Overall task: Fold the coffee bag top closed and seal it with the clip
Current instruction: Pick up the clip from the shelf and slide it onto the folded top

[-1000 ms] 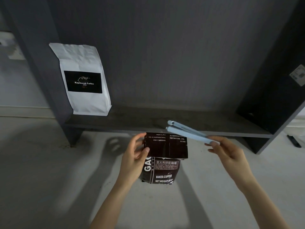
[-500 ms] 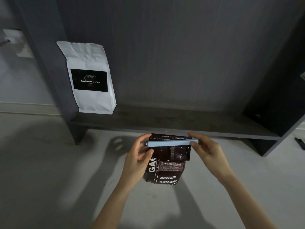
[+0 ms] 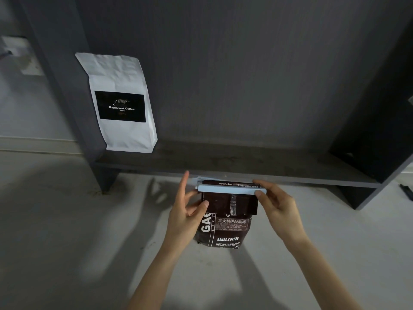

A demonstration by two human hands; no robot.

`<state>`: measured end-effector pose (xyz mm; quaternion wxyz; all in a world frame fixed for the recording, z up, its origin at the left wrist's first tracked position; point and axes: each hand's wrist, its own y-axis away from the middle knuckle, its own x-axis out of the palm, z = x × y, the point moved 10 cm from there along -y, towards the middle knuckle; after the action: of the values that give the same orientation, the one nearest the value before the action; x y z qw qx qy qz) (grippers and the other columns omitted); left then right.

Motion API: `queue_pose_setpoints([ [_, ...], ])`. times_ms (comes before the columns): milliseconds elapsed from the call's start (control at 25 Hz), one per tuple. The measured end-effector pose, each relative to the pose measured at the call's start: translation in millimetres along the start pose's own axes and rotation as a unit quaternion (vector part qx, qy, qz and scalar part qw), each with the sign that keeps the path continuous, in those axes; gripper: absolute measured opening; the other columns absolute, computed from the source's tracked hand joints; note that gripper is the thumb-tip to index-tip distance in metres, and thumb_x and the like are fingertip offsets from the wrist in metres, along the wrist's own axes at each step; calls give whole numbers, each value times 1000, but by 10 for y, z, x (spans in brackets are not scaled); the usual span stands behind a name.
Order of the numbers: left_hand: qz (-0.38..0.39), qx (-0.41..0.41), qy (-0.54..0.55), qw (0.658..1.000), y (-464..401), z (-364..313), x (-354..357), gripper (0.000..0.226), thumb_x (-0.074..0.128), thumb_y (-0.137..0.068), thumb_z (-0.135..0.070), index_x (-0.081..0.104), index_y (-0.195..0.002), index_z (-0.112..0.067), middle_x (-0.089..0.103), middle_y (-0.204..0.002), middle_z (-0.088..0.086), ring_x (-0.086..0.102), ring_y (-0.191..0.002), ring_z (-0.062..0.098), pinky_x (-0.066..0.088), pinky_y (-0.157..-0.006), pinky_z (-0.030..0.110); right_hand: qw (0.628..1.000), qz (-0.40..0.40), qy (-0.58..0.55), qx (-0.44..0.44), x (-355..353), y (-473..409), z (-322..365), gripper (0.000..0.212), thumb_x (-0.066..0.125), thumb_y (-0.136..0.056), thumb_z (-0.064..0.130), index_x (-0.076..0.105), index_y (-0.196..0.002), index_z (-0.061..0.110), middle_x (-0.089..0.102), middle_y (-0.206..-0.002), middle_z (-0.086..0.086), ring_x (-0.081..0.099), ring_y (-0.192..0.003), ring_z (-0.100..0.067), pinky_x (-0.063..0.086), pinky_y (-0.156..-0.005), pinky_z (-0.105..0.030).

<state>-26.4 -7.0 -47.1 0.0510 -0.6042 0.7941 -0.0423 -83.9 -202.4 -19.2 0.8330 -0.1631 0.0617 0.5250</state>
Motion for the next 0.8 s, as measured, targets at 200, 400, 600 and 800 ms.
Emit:
queue_pose_setpoints([
  [200,11,-32,20,999,-24,9,-17,68,62,-78,-33,26,-136,-26,58,-116,-9,60,-99,-4,49,-88,14,1000,6,11,-6,-2,10,19,22,52,-86,6,63,-95,23,54,-65,-10,49,-60,-7,43,-62,-4],
  [400,7,-39,4,999,-28,-23,-17,22,55,-83,-23,51,-98,-39,63,-98,-19,61,-88,-12,47,-93,31,1000,6,2,-4,-9,30,24,35,52,-87,7,57,-86,42,62,-90,-33,57,-78,-33,46,-71,-9],
  [600,-7,-36,-11,999,-13,-21,-35,20,55,-83,-23,51,-96,-37,63,-95,-20,60,-77,-15,47,-81,25,1000,4,3,-5,-20,36,9,35,51,-87,7,56,-88,42,59,-81,-30,55,-76,-33,46,-68,-10],
  [800,-9,-25,-12,1000,-27,-46,-42,22,56,-83,-22,50,-103,-27,59,-95,-23,57,-75,-21,50,-70,11,996,6,83,-35,-24,58,176,31,50,-87,9,55,-104,35,61,-101,-3,57,-97,-16,46,-89,-19],
])
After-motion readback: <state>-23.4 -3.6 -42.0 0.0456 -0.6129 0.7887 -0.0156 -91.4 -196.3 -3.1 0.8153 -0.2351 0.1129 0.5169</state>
